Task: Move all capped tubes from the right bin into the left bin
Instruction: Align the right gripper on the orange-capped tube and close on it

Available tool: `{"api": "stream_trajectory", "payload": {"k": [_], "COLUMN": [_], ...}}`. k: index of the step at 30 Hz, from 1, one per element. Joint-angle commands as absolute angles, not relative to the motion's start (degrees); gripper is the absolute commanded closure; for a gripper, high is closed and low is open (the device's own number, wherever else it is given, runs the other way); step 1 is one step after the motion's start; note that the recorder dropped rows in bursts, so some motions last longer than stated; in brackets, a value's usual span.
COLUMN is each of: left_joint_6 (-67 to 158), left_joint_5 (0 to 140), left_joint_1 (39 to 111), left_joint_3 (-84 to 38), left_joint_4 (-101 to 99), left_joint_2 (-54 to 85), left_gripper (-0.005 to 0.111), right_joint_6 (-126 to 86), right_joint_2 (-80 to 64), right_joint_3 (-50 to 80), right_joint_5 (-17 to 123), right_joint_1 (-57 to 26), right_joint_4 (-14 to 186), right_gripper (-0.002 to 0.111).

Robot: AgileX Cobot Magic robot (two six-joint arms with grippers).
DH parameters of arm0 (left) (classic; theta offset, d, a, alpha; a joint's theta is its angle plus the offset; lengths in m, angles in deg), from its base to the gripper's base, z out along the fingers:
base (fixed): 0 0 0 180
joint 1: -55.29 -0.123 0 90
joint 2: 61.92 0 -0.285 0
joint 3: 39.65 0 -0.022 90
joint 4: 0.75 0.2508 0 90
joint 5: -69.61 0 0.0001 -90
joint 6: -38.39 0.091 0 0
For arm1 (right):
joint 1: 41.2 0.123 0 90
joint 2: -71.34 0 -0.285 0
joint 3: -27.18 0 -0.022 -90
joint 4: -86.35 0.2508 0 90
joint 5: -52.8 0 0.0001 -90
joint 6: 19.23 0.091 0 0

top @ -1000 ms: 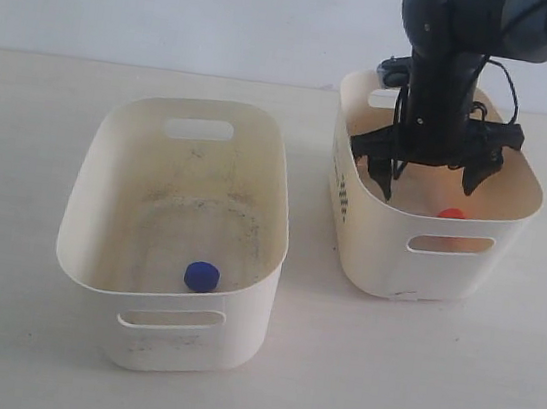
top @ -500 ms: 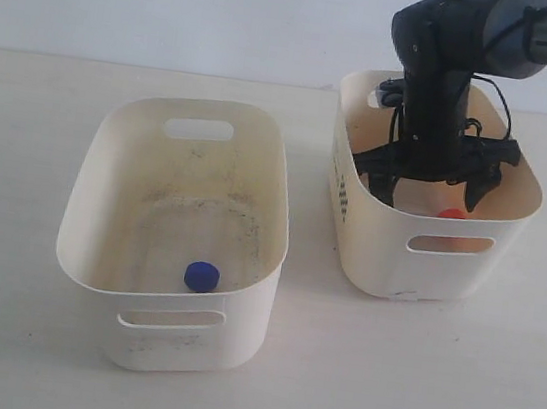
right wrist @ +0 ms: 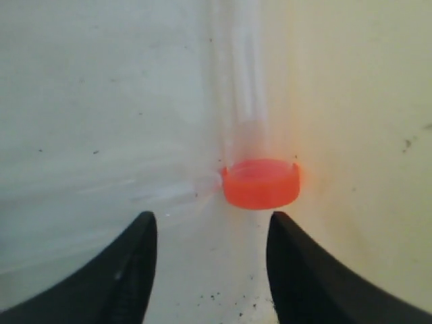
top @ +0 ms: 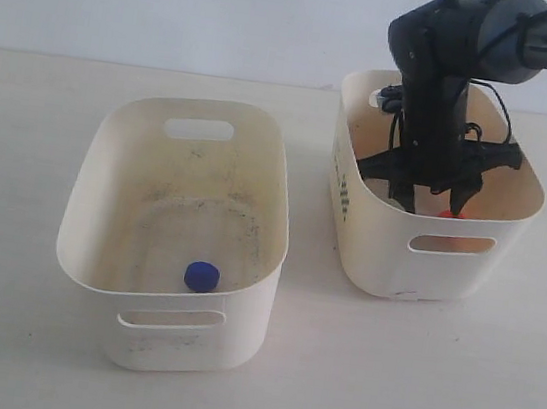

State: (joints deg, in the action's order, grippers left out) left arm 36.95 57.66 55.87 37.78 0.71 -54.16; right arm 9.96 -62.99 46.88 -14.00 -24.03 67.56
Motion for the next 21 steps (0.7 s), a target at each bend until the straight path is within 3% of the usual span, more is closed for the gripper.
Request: {"api": "stream_trajectory", "payload": {"k": [1, 7, 21], "left_joint_6": [36.41, 36.41, 36.41], "left_joint_5": [58.01, 58.01, 58.01], "left_joint_1": [55.85, 55.85, 55.85], "left_joint_3": [37.57, 37.57, 37.57], "left_joint_4": [0.35, 0.35, 0.35], "left_joint_2": [-54.13, -54.13, -54.13], "left_gripper": [0.102, 0.102, 0.102], "right_joint_6": [10.49, 10.80, 11.25], "right_joint_2": [-63.73, -63.73, -64.07], "right_joint_3": [46.58, 46.58, 46.58], "right_joint_5": [-14.79, -16.83, -13.20], "right_joint_1": [-24.03, -24.03, -24.03], "right_joint_4": [63.60, 59.96, 62.40], "right_gripper": [0.058, 0.045, 0.045]}}
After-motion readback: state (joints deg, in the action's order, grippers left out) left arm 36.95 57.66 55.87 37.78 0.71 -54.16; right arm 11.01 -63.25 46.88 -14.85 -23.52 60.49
